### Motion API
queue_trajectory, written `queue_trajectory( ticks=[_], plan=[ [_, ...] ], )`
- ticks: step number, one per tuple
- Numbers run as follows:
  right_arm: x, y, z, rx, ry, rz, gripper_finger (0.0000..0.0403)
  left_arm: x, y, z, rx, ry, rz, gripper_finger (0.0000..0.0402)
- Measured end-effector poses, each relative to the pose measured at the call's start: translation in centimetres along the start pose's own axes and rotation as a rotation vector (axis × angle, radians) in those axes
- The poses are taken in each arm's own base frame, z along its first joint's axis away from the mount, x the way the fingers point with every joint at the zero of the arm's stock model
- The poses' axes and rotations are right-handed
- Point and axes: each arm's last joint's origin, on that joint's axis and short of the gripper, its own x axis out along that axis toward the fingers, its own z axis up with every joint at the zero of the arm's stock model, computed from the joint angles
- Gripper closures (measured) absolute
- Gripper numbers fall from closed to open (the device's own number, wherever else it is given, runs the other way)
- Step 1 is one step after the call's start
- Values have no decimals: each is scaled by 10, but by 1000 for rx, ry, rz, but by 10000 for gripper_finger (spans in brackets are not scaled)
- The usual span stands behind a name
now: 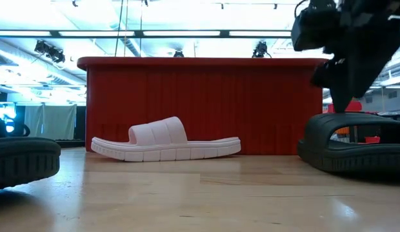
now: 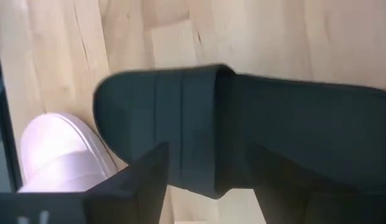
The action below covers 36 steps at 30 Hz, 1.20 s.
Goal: Pick and place slides into bin
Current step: Put the right black slide into the red bin
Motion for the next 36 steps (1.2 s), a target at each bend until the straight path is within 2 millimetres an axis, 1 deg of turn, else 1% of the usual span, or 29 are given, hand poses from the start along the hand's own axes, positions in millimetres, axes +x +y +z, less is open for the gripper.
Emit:
queue_trajectory(
  ticks=[5,11,15,21,24,27,30,34,36],
  plan=[
    [14,-5,2,-17,55,-8,164,-1,-21,-28,-54,-36,-39,291],
    [29,-9,8,10,96,37,159,-4,-43,-54,-112,-77,-136,299],
    [36,-8,13,38,119,147,167,-7,-54,-68,-85,-87,-199,306],
    [37,-5,12,67,173,243,189,-10,-65,-85,-64,-151,-236,319],
    [37,-2,10,90,185,251,210,-11,-67,-91,-81,-171,-240,326],
    [38,3,10,83,175,265,244,-12,-69,-97,-85,-183,-243,332],
    [38,10,9,69,159,276,295,-13,-70,-101,-77,-191,-242,338],
    [39,16,7,105,137,241,378,-13,-70,-104,-72,-194,-243,349],
    [38,18,5,122,115,200,389,-13,-70,-104,-77,-202,-241,355]
  ],
)
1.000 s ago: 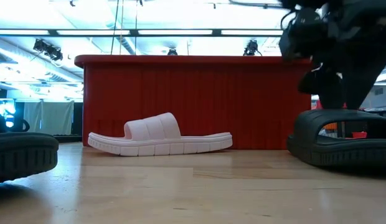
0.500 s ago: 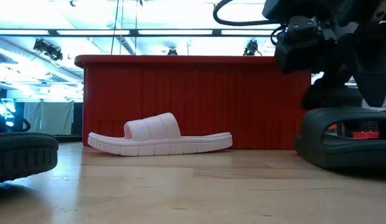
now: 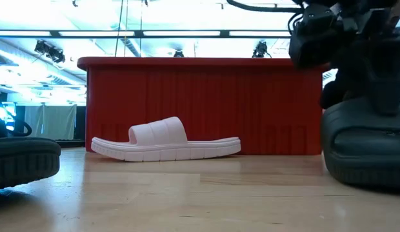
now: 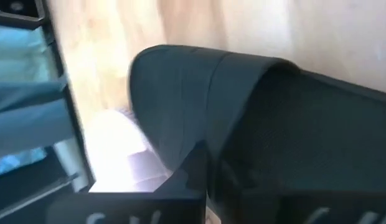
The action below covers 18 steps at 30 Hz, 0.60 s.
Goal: Pick and place slides into bin
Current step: Put the right black slide into the red bin
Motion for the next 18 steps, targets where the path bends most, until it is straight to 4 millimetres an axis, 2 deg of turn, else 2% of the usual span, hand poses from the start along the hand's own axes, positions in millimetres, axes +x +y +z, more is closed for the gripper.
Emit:
queue_trajectory(
  ticks=[4,7,14,18],
  plan=[
    [-11,8,-4,-1,-74,-28,389,-1,0,-2,-16,-7,0,368],
    [-34,24,-2,-37,-165,15,393,-2,-1,-6,-8,-1,-5,377],
    [-119,83,-1,0,-479,196,394,-3,-2,-9,-29,-44,-3,392],
    [-176,111,1,-142,-689,247,393,-3,-2,-7,-48,-73,7,393]
  ],
)
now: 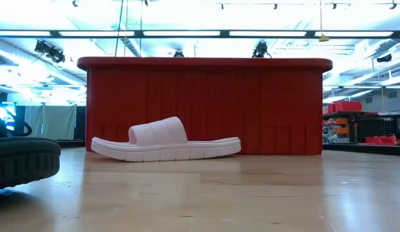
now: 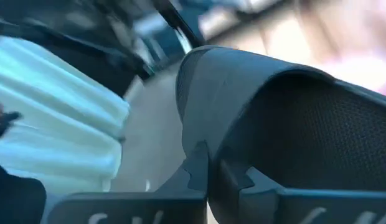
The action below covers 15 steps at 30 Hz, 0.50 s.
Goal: Pick and place slides into bin
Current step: Put the right black slide into the red bin
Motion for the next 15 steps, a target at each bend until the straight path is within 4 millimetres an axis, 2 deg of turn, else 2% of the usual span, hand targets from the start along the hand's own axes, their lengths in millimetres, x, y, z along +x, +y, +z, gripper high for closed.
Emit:
queue_trajectory(
  ticks=[3,6,10,15],
  plan=[
    [-20,15,29,-140,-108,20,394,1,1,4,-56,-14,9,389],
    [-33,15,59,-274,-174,-34,394,4,3,11,-134,-28,18,383],
    [-39,-6,98,-376,-132,-131,394,8,5,22,-243,-47,26,377],
    [-38,-51,150,-456,-56,-103,394,13,8,37,-314,-72,36,379]
  ],
)
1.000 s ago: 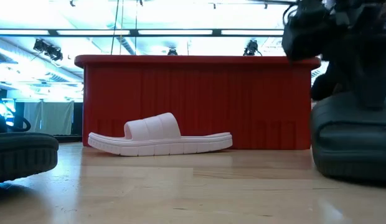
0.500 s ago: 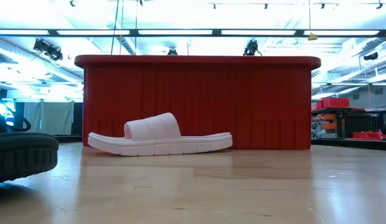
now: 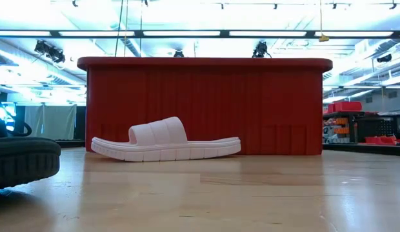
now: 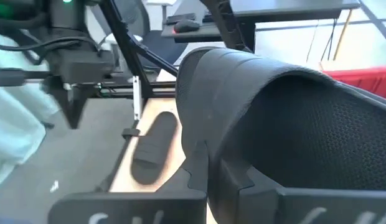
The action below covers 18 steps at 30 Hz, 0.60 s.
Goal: Pick and place slides into bin
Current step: Put the right black slide into the red bin
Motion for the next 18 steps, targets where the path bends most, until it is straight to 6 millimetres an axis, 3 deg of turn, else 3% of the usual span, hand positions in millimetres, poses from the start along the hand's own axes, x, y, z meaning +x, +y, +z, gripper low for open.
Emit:
queue_trajectory(
  ticks=[4,8,13,18],
  plan=[
    [20,-54,7,-67,54,16,394,5,-2,12,-31,-22,-5,385],
    [51,-111,0,-107,107,1,394,11,-2,23,-60,-60,7,389],
    [88,-175,-25,-75,156,45,394,25,6,31,-149,-67,120,385],
    [117,-218,-57,26,211,95,394,39,23,34,-132,115,350,359]
  ],
)
